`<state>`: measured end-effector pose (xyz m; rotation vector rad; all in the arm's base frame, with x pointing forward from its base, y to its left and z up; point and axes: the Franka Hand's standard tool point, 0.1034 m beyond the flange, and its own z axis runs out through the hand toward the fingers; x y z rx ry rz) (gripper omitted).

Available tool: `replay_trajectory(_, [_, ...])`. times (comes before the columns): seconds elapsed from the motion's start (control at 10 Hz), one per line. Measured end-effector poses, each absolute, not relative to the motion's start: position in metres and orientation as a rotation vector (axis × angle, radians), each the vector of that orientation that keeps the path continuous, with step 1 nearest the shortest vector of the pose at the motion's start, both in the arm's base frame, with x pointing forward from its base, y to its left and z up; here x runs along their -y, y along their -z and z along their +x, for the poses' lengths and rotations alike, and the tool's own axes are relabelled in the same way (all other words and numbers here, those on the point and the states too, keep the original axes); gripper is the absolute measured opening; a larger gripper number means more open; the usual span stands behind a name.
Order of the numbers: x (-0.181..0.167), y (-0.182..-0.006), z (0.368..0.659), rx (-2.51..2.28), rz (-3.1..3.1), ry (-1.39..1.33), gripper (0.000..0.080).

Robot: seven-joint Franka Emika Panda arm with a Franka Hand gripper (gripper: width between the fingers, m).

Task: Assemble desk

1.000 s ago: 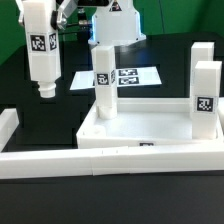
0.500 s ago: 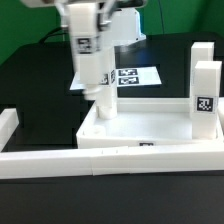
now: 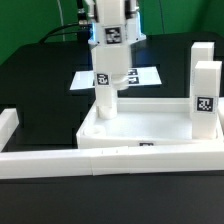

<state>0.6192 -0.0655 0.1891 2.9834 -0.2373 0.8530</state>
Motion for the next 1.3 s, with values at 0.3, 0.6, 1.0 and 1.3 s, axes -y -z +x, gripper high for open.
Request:
replay_trajectory(0.3, [0.087, -0.176, 0.616, 0.289, 3.034, -0.760, 0.0290])
replay_trajectory(0.6, [0.087, -0.159, 0.619, 0.274, 2.986, -0.802, 0.0290])
replay_trajectory(1.0, [0.081, -0.137, 0.623, 0.253, 2.984, -0.781, 0.0290])
replay_trajectory(1.3, [0.072, -0.127, 0.621, 0.244, 2.997, -0.760, 0.0290])
